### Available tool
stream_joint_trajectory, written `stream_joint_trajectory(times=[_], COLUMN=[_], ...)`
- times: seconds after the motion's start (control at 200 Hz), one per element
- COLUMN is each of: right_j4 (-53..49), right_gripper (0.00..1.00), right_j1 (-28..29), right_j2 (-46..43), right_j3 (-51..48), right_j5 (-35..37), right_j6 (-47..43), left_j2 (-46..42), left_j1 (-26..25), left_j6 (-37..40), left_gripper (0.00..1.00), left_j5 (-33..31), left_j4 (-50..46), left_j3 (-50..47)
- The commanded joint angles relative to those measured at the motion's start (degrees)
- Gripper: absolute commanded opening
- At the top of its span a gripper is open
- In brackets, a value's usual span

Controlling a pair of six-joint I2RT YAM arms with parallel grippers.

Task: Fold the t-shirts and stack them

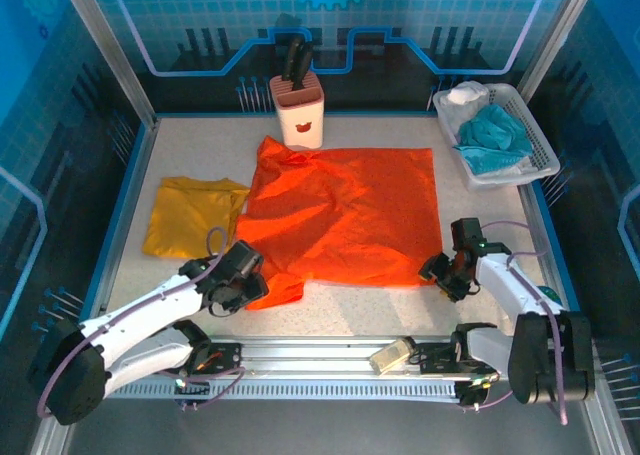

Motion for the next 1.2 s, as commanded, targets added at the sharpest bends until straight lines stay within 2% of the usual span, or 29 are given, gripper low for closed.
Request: stream_joint_trajectory(times=[0.0, 0.15, 0.315, 0.42, 0.575, 0.775, 0.966, 1.191], right_j4=[4.91, 7.26, 8.25, 9.12, 9.98, 8.49, 7.23, 8.17], right_gripper=[0.60, 0.56, 0.48, 0.42, 0.40, 0.41, 0.42, 0.40], right_j1=[-0.71, -0.78, -0.78, -0.78, -0.78, -0.82, -0.84, -0.82], right_j2=[2.03, 4.18, 4.20, 4.21, 5.65, 6.41, 4.98, 6.11], right_j3=[-1.04, -0.92, -1.14, -1.53, -0.45, 1.33, 1.81, 1.77], right_j5=[0.28, -0.22, -0.21, 0.56, 0.83, 1.55, 3.09, 3.11], right_j6=[1.48, 1.38, 0.41, 0.33, -0.59, -2.20, -3.44, -3.98], left_j2=[1.75, 3.98, 1.82, 1.84, 4.13, 8.61, 13.99, 15.00], left_j1=[-0.27, -0.31, -0.23, -0.12, -0.14, -0.10, -0.17, -0.17], left_j6=[2.02, 3.16, 3.61, 4.21, 5.57, 6.36, 7.73, 7.52], left_gripper=[0.48, 0.47, 0.56, 0.57, 0.57, 0.49, 0.41, 0.30], left_j5=[-1.62, -0.61, 0.06, -0.11, 1.06, 5.21, 6.13, 5.84], left_j4=[2.95, 0.19, -7.44, -11.81, -10.20, -4.17, -1.23, 1.15], left_j3=[-0.33, 0.49, 2.73, 4.94, 5.56, 4.86, 4.93, 4.00])
